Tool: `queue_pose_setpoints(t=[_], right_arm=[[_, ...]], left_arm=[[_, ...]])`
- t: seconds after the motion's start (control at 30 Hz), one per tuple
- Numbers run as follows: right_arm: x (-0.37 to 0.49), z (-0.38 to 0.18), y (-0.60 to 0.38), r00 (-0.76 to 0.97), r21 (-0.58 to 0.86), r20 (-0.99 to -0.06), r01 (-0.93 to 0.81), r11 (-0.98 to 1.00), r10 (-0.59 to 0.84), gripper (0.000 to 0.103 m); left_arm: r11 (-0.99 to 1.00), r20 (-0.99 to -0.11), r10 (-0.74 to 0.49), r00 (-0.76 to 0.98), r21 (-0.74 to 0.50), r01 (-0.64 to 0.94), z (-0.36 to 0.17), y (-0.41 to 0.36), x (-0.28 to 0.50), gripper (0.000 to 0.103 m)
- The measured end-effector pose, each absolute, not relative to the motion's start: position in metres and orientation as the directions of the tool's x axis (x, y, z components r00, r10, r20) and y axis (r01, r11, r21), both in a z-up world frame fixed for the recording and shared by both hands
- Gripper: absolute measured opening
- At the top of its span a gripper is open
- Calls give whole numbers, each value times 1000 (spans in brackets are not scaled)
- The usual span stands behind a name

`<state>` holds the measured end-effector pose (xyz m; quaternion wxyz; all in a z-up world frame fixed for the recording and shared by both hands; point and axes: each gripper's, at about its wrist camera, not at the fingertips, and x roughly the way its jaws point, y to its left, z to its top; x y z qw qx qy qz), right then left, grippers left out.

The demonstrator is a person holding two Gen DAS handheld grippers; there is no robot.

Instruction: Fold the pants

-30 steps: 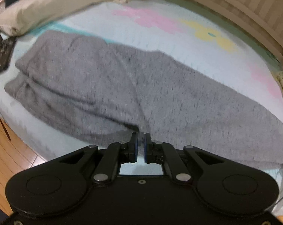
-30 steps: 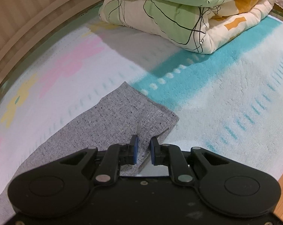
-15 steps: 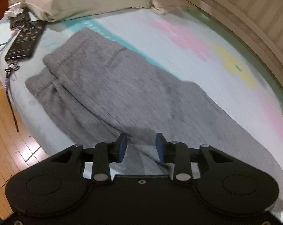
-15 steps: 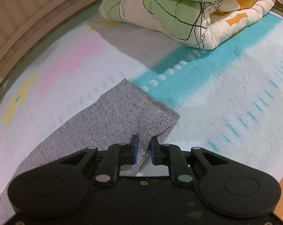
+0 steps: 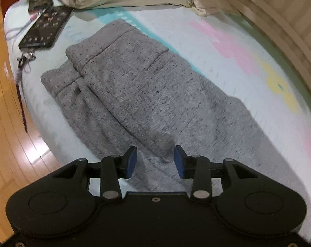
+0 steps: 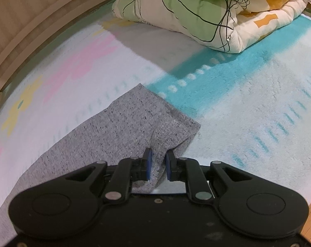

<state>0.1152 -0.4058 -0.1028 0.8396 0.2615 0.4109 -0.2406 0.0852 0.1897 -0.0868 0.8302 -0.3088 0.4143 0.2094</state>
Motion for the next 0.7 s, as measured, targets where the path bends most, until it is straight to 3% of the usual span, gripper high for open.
queue_pose_setpoints(t=[0.17, 0.23, 0.27, 0.5, 0.7], right_arm=[[117, -102, -403, 543, 231, -817, 619, 750, -196, 16], [116, -101, -403, 541, 231, -817, 623, 748, -198, 16], [115, -100, -402, 541, 223, -814, 626, 747, -210, 15], [113, -86, -394, 555, 166, -790, 605, 779, -262, 14], [118, -100, -397, 477, 126, -838, 642, 756, -265, 14]], left_arm=[[661, -812, 79, 578, -392, -640, -92, 199, 100, 49], [648, -784, 64, 617, -437, -623, -92, 203, 100, 43], [640, -771, 71, 633, -452, -622, -91, 205, 97, 17], [647, -755, 153, 638, -412, -642, -73, 200, 64, 16], [612, -819, 122, 560, -382, -693, -94, 205, 61, 22]])
